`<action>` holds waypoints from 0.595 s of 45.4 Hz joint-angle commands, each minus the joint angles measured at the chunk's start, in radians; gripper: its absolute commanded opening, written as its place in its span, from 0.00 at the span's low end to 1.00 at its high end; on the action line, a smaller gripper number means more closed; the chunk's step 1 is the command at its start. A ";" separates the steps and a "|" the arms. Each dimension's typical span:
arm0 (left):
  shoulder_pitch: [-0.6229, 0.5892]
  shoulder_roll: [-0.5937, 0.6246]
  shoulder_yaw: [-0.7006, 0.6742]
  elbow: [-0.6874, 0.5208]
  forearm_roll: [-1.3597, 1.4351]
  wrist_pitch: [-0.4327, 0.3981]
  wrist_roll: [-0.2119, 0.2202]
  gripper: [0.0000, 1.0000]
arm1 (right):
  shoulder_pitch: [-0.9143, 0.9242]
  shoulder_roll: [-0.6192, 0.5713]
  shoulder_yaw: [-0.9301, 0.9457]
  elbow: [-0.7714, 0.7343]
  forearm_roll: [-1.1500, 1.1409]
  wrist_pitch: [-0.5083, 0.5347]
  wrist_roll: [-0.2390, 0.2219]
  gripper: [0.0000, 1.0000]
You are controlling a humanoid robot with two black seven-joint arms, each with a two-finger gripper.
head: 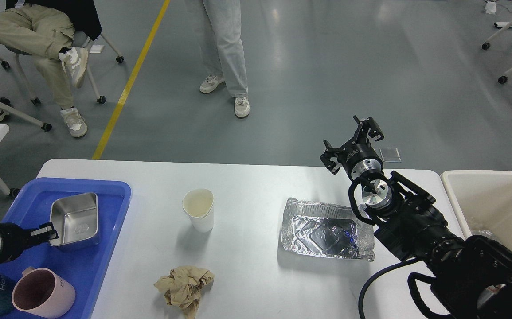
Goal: Tidy desktop
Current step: 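Lift the steel tin box and place it into the blue tray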
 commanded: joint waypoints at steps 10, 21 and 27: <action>-0.003 0.013 -0.002 0.000 -0.016 -0.003 -0.002 0.27 | 0.003 0.000 0.001 0.001 0.000 0.000 0.000 1.00; -0.004 0.082 -0.057 -0.033 -0.035 -0.017 -0.036 0.48 | 0.003 -0.001 0.001 0.001 0.000 0.000 0.000 1.00; -0.011 0.146 -0.141 -0.113 -0.035 -0.017 -0.084 0.67 | 0.003 -0.001 0.001 -0.001 0.000 0.000 0.000 1.00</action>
